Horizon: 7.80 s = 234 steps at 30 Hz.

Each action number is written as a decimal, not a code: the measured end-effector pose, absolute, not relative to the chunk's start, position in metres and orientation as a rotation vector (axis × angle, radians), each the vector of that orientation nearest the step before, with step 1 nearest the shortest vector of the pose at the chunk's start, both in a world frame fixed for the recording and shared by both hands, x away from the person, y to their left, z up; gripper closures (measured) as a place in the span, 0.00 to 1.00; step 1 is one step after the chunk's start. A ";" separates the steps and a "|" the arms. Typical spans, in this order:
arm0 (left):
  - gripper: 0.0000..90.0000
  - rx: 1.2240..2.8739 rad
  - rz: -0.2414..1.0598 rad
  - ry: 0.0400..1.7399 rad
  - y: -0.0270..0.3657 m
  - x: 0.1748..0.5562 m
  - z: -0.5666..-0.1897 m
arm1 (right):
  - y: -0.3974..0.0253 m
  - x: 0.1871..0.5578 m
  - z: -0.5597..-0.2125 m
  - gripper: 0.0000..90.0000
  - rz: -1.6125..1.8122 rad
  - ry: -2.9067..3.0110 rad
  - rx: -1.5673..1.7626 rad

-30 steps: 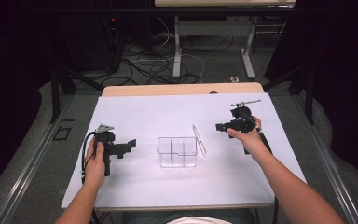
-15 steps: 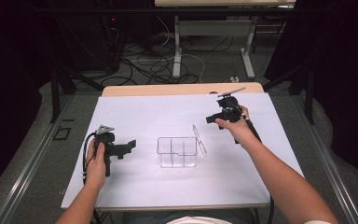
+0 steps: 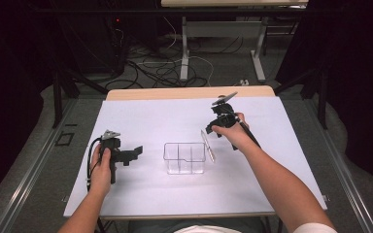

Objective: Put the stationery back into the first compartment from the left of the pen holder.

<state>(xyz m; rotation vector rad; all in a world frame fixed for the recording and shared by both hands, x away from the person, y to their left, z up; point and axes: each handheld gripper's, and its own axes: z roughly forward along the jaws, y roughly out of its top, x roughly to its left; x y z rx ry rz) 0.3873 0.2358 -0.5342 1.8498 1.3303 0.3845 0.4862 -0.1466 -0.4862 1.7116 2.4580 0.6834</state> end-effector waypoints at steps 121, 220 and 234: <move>0.00 1.866 0.360 1.344 0.235 0.389 -0.540 | -0.118 0.451 -0.416 0.88 1.493 2.202 1.463; 0.00 1.870 0.357 1.340 0.237 0.388 -0.539 | -0.043 0.402 -0.444 0.65 1.518 2.394 1.184; 0.01 1.859 0.345 1.364 0.237 0.391 -0.541 | -0.070 0.404 -0.453 0.42 1.473 2.422 1.237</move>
